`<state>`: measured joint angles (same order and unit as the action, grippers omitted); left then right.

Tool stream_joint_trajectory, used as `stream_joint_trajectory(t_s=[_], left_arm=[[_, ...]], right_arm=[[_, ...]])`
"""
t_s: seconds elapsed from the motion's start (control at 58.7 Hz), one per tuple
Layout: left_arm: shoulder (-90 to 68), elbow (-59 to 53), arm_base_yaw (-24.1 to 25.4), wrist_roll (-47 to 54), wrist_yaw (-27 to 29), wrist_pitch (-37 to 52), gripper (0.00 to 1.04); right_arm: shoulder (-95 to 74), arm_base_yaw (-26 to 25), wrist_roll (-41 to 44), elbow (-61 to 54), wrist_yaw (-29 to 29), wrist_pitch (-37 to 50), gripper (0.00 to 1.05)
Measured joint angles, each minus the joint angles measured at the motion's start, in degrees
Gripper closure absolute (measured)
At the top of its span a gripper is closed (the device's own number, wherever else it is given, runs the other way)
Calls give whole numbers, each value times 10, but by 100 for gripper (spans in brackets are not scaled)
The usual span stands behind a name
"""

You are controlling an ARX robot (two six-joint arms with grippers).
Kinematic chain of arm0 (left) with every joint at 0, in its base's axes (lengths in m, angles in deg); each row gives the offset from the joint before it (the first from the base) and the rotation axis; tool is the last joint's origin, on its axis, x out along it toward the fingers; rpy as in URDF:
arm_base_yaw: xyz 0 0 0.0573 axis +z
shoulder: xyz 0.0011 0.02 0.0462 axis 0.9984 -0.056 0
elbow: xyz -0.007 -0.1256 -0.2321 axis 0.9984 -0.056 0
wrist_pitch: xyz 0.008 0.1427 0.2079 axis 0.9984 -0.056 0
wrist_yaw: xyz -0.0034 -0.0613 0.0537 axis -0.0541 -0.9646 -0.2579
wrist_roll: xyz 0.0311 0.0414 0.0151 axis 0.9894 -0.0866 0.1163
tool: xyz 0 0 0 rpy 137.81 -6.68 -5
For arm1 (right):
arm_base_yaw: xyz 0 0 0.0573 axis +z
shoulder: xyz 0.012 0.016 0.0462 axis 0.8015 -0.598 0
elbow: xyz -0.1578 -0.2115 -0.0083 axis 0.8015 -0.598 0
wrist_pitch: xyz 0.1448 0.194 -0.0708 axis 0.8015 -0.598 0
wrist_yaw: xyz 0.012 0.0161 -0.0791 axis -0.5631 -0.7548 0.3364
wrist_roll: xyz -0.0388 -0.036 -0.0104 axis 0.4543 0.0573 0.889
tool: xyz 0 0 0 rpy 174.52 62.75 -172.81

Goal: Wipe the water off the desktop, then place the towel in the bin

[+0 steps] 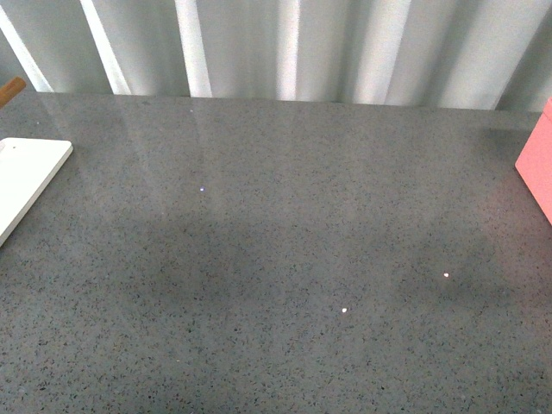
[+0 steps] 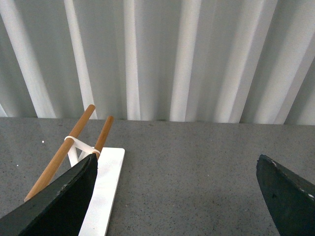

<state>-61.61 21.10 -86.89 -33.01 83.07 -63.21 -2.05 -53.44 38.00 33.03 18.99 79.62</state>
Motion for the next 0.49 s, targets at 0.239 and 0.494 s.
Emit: stream_joint_trajectory(t_s=[0.239,0.494], left_arm=[[0,0,0,0,0,0,7],[0,0,0,0,0,0,7]], right_arm=[[0,0,0,0,0,0,46],[0,0,-1,0,0,0,7]])
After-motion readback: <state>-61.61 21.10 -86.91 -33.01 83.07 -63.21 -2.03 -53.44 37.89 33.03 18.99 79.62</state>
